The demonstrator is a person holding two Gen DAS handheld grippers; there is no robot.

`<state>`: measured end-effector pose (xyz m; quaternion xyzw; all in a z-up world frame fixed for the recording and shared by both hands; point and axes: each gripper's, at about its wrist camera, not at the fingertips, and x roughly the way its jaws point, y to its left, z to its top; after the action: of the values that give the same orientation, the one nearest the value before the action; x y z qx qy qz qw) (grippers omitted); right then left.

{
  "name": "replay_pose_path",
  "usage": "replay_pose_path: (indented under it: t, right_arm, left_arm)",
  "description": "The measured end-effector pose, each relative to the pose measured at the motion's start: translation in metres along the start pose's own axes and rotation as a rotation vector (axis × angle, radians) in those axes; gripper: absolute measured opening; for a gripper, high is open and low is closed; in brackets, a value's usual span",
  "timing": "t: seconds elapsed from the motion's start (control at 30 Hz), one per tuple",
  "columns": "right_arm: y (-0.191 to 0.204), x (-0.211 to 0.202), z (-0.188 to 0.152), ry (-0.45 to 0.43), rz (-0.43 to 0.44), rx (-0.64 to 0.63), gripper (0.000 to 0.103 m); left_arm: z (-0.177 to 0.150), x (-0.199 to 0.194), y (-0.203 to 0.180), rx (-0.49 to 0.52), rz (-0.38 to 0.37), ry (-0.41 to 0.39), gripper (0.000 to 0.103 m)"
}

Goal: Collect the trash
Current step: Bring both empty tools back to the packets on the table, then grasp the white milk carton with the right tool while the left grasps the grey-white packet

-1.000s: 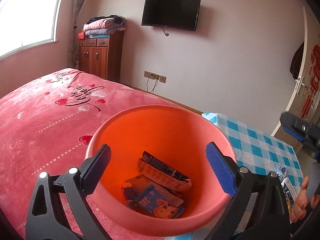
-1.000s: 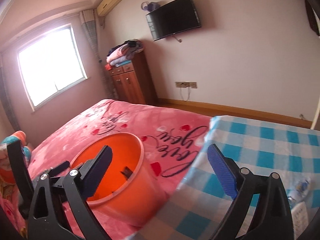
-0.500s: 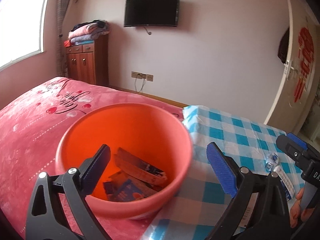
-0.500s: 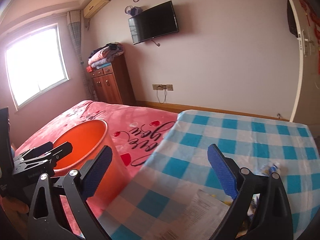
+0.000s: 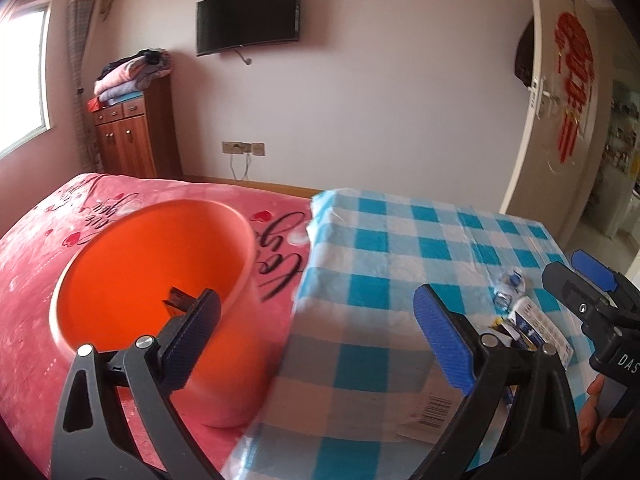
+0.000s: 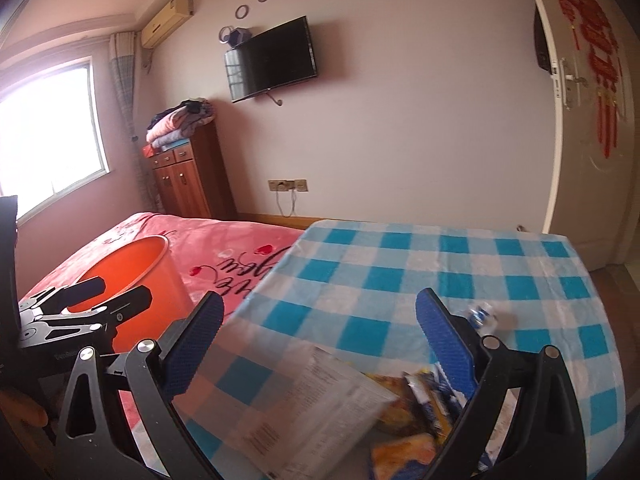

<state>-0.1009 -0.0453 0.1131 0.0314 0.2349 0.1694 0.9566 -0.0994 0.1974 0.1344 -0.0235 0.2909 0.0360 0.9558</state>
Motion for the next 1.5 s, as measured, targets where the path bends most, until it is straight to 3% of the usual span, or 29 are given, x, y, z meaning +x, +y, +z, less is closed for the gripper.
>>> replay_pose_path:
  t: [1.07, 1.27, 1.5]
  right_arm:
    - [-0.165, -0.023, -0.054, 0.054, -0.149, 0.271, 0.095]
    - [-0.183, -0.015, -0.062, 0.112, -0.102, 0.294, 0.095]
    - [-0.181, 0.007, -0.073, 0.207, 0.019, 0.271, 0.095]
  left_arm:
    - [-0.050, 0.040, -0.119, 0.194, -0.138, 0.165, 0.097]
    - [-0.063, 0.045, -0.133, 0.252, -0.197, 0.190, 0.097]
    - [-0.072, 0.060, -0.134, 0.289, -0.261, 0.241, 0.097]
